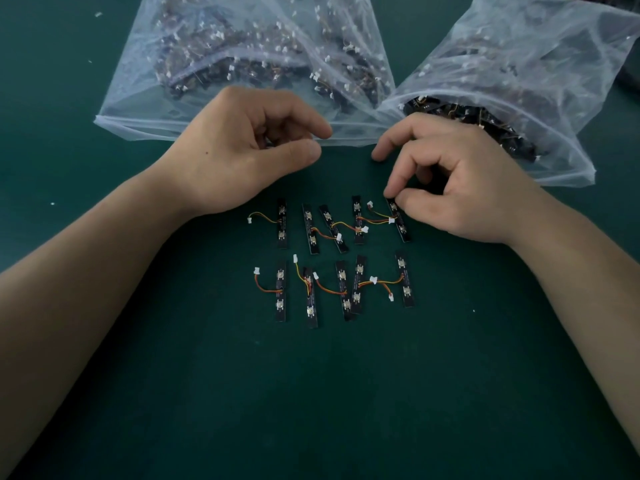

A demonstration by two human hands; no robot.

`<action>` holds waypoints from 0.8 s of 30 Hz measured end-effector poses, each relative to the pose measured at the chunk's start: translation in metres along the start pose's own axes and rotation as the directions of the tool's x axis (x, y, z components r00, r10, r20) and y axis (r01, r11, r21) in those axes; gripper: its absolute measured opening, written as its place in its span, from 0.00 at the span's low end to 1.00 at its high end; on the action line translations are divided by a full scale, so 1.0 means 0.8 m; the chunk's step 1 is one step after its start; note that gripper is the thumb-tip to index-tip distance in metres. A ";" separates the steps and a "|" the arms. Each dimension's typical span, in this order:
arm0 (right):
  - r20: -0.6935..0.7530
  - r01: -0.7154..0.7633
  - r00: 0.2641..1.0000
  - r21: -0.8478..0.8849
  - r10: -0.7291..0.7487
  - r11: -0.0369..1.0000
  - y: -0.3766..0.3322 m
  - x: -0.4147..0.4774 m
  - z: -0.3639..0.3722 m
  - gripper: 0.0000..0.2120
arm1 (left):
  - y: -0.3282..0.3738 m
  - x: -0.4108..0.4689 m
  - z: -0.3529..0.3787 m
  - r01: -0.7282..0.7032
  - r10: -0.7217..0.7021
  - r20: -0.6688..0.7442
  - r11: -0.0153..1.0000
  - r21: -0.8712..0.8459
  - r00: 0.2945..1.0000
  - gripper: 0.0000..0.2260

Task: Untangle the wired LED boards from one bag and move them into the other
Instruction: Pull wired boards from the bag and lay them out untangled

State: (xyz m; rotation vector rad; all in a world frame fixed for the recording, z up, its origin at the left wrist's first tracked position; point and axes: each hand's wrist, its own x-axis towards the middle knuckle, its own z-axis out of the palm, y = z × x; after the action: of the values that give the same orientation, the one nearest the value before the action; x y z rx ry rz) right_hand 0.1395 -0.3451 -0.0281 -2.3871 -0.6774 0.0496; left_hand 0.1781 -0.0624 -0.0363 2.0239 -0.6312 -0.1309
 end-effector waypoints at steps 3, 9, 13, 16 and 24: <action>-0.001 0.001 1.000 -0.010 -0.001 1.000 -0.002 0.000 0.000 0.04 | 0.000 -0.001 0.000 0.007 -0.007 -0.004 1.000 0.004 1.000 0.07; -0.003 0.009 1.000 -0.008 -0.009 1.000 -0.001 0.001 0.001 0.04 | -0.002 0.000 0.000 -0.003 0.003 -0.003 1.000 0.022 1.000 0.07; -0.020 -0.010 1.000 0.125 0.013 0.992 -0.001 -0.001 -0.001 0.09 | -0.002 -0.001 0.000 -0.006 0.006 -0.002 1.000 0.024 1.000 0.07; -0.040 -0.030 0.999 0.173 0.037 0.985 -0.004 -0.001 0.000 0.14 | -0.002 -0.001 0.000 -0.003 0.003 -0.005 1.000 0.031 1.000 0.07; -0.062 -0.037 0.997 0.047 0.040 0.998 -0.007 0.002 0.005 0.15 | -0.001 -0.001 -0.001 -0.003 0.003 -0.004 0.999 0.043 1.000 0.07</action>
State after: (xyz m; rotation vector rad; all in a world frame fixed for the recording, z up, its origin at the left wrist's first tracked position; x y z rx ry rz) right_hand 0.1376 -0.3389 -0.0276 -2.3471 -0.5950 0.0060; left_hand 0.1775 -0.0612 -0.0367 2.0640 -0.6400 -0.1123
